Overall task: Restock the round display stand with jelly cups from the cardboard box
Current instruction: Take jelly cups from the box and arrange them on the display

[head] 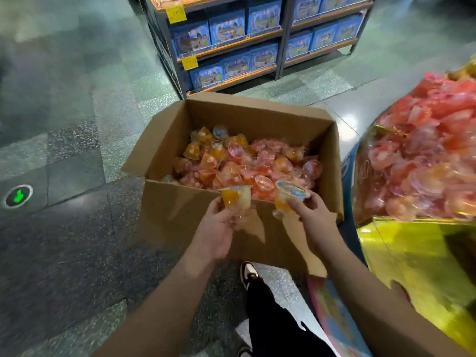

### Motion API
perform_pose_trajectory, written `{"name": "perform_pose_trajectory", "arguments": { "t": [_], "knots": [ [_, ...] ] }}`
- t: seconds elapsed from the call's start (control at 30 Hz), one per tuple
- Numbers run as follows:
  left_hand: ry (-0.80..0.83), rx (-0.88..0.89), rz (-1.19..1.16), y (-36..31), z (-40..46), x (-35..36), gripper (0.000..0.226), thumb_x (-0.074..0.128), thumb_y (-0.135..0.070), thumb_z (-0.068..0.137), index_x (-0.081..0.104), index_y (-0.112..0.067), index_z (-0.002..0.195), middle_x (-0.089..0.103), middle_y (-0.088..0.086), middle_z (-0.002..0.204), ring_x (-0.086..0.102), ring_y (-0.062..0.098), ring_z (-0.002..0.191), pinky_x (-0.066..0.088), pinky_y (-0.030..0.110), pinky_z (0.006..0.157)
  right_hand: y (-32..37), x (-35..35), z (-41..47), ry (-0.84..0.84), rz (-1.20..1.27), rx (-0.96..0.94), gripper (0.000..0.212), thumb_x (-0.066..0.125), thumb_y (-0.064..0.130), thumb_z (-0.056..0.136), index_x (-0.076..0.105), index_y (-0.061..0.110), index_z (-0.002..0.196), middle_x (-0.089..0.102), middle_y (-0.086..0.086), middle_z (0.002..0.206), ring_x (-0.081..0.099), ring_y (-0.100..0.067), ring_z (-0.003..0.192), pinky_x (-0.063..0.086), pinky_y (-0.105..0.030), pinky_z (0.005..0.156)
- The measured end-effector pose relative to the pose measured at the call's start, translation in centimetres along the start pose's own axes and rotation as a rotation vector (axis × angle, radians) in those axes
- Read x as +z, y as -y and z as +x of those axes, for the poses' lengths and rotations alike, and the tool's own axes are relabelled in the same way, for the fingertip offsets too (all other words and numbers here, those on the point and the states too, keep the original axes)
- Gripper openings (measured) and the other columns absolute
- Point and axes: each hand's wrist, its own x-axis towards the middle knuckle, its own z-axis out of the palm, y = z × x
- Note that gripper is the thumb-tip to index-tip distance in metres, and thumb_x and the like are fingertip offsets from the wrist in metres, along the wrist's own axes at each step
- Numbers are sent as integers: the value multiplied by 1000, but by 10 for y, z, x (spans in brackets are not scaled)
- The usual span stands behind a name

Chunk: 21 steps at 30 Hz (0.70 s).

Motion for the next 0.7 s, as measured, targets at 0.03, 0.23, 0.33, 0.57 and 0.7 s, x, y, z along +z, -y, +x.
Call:
{"name": "perform_pose_trajectory", "arguments": {
  "t": [0.03, 0.23, 0.33, 0.57, 0.7],
  "knots": [
    [33, 5, 38, 5, -18, 6, 59, 69, -12, 79, 48, -9, 134, 71, 12, 117, 68, 28, 99, 49, 44, 95, -4, -13, -21, -12, 7, -24, 93, 77, 67, 63, 48, 25, 141, 64, 3, 127, 61, -20, 115, 47, -46, 103],
    [314, -11, 305, 39, -110, 63, 62, 77, -15, 71, 52, -21, 127, 67, 9, 124, 66, 28, 111, 52, 43, 93, -29, -98, -132, -161, 38, -176, 69, 81, 56, 61, 56, 27, 118, 71, 5, 112, 67, -6, 100, 53, -32, 90],
    [441, -21, 404, 69, -137, 98, 64, 79, -6, 70, 54, -20, 127, 68, 10, 123, 64, 28, 113, 49, 46, 100, -43, -144, -181, -260, 31, -202, 63, 83, 53, 63, 53, 33, 114, 70, 8, 106, 66, -3, 94, 51, -24, 84],
    [735, -61, 542, 160, -193, 191, 66, 77, 1, 65, 53, -18, 123, 71, -1, 108, 64, 13, 101, 54, 25, 81, -94, -249, -281, -521, 162, -197, 71, 88, 59, 54, 54, 38, 112, 72, 6, 105, 68, -17, 101, 54, -36, 93],
    [856, -80, 613, 224, -235, 244, 63, 76, 8, 67, 52, -20, 117, 75, -9, 97, 67, 9, 95, 53, 25, 88, -132, -305, -337, -684, 212, -158, 63, 91, 45, 62, 55, 36, 112, 72, 3, 101, 68, -25, 97, 53, -34, 87]
  ]
}}
